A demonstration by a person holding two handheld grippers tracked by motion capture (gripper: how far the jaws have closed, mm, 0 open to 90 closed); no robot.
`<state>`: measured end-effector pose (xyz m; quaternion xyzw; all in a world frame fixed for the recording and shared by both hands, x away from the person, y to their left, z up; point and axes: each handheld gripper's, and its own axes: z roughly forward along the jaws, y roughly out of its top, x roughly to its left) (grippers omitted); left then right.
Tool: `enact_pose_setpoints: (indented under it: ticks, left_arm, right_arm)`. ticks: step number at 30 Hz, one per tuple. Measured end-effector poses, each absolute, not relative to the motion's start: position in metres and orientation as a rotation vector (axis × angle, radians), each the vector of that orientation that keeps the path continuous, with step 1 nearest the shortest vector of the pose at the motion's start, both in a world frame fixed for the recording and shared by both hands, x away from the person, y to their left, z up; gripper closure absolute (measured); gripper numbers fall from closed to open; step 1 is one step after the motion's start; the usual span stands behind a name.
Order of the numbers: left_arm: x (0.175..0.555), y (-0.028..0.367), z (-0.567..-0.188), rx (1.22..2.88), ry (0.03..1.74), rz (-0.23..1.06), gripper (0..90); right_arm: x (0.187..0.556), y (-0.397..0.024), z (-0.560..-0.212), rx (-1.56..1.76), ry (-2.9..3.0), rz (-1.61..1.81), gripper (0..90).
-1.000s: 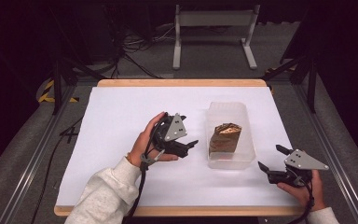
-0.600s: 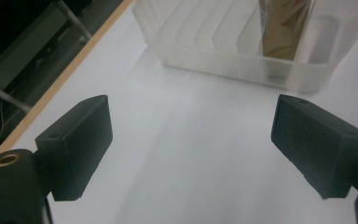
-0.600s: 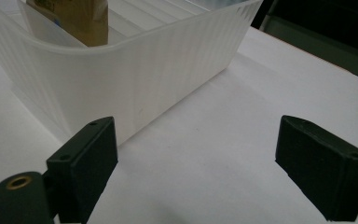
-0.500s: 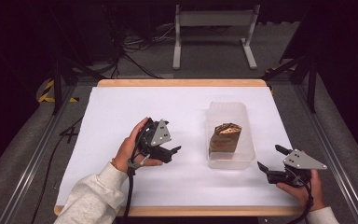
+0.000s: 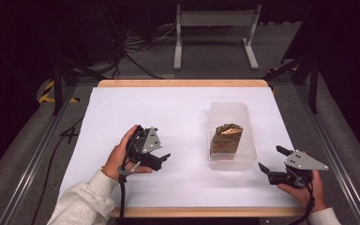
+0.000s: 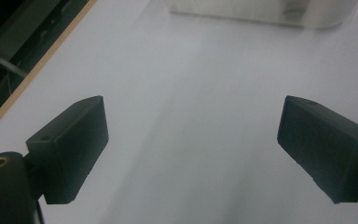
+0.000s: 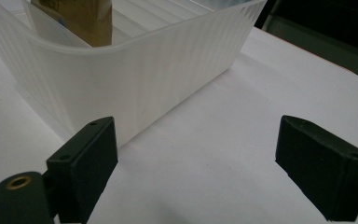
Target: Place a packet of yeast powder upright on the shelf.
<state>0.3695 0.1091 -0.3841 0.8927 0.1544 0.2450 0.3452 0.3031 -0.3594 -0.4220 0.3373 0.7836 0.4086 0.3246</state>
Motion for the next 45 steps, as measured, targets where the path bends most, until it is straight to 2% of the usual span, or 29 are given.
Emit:
enact_pose_setpoints:
  ticks: [10, 23, 25, 31, 38, 45]
  left_arm:
    - [0.365, 0.135, -0.4, 2.333, 0.458, 0.649, 6.8]
    - [0.351, 0.187, -0.417, 2.282, 0.578, 0.705, 6.7]
    - [0.349, 0.195, -0.42, 2.261, 0.596, 0.682, 6.7]
    - [0.34, 0.216, -0.426, 2.258, 0.647, 0.733, 6.6]
    - [0.331, 0.238, -0.437, 2.237, 0.723, 0.734, 6.1]
    - [0.322, 0.261, -0.445, 2.141, 0.833, 0.695, 5.9]
  right_arm:
    - [0.303, -0.359, -0.422, 0.879, 2.061, 1.07, 13.3]
    - [0.304, -0.355, -0.422, 0.864, 2.073, 1.069, 13.2]
    - [0.304, -0.355, -0.422, 0.861, 2.074, 1.069, 13.1]
    - [0.305, -0.354, -0.422, 0.857, 2.078, 1.07, 13.1]
    - [0.306, -0.352, -0.421, 0.846, 2.082, 1.079, 12.9]
    - [0.306, -0.352, -0.421, 0.85, 2.084, 1.076, 12.9]
